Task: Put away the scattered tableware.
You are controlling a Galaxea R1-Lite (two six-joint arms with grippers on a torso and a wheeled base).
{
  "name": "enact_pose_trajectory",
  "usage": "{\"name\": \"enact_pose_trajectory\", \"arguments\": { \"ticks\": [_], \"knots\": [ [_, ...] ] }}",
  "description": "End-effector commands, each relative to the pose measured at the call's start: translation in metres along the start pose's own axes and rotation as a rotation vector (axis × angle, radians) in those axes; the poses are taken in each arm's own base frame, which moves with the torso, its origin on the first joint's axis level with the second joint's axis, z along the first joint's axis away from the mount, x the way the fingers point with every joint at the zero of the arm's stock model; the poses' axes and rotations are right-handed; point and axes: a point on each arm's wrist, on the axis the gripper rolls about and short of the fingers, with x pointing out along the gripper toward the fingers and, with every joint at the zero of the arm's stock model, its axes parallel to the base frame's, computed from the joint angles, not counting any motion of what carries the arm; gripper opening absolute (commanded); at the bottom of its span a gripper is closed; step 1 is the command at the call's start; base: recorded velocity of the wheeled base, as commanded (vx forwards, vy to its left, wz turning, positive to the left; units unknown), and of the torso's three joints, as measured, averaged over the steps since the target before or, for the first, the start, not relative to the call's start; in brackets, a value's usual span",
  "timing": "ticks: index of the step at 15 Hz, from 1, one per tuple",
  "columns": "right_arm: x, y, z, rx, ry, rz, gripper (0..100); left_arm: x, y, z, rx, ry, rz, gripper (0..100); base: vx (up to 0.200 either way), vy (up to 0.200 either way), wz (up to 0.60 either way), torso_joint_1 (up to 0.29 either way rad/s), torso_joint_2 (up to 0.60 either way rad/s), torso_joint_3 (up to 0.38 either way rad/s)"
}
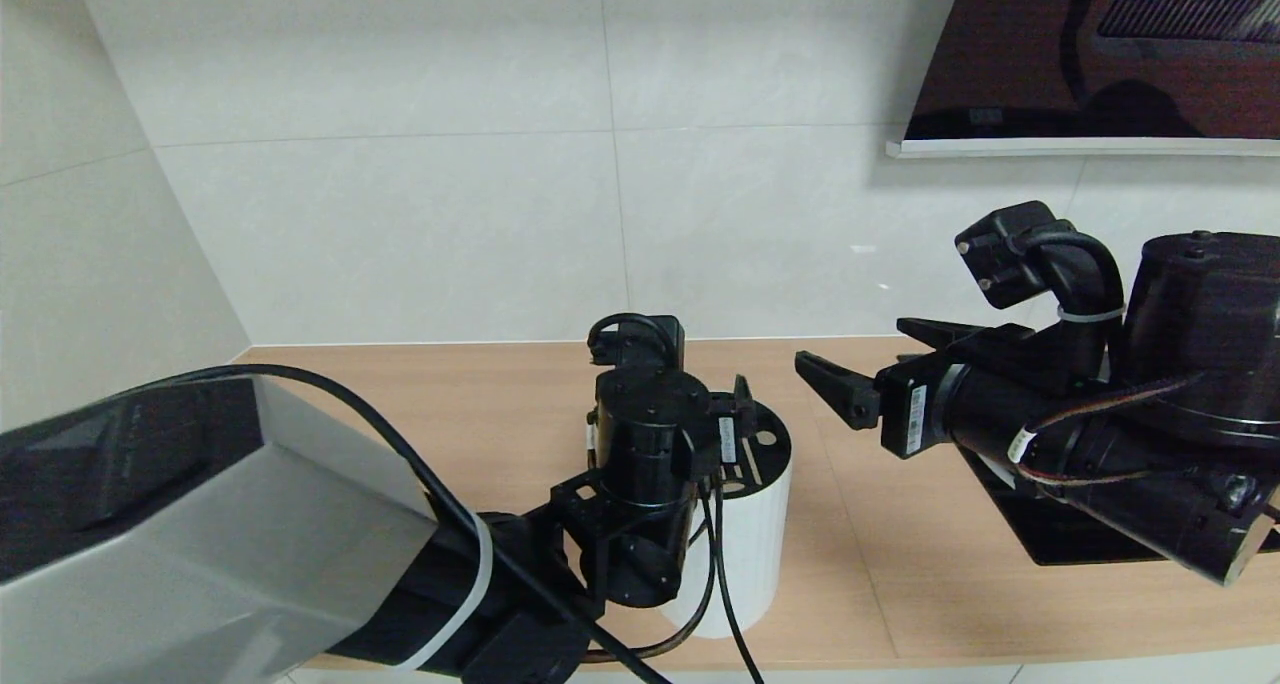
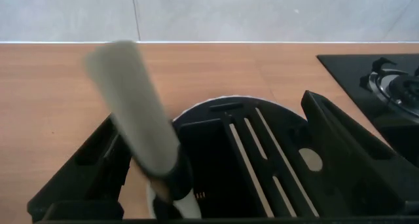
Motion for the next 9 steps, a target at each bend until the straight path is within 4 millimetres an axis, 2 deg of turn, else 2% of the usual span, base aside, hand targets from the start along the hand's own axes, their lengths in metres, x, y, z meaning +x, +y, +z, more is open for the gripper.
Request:
{"name": "enact_pose_trajectory", "arguments": {
  "ticks": [1, 5, 6, 8, 9],
  "knots": [
    [-0.001, 0.0, 0.001, 0.001, -0.004, 0.001, 100, -0.014, 0.006, 0.022, -0.023, -0.033, -0.012, 100, 0.0, 0.0, 0.0, 0.0, 0.0, 0.0],
    [-0.006, -0.006, 0.008, 0.012, -0.031, -0.016, 100, -0.054, 0.03, 0.061, -0.007, -0.082, -0.07, 100, 0.0, 0.0, 0.0, 0.0, 0.0, 0.0],
    [-0.008, -0.012, 0.013, 0.018, -0.048, -0.035, 100, -0.073, 0.043, 0.078, -0.007, -0.105, -0.12, 100, 0.0, 0.0, 0.0, 0.0, 0.0, 0.0],
    [-0.011, -0.02, 0.016, 0.023, -0.061, -0.061, 100, -0.097, 0.061, 0.095, 0.02, -0.135, -0.179, 100, 0.0, 0.0, 0.0, 0.0, 0.0, 0.0],
    [-0.015, -0.022, 0.013, 0.025, -0.054, -0.066, 100, -0.117, 0.074, 0.101, 0.025, -0.151, -0.235, 100, 0.0, 0.0, 0.0, 0.0, 0.0, 0.0]
  ]
}}
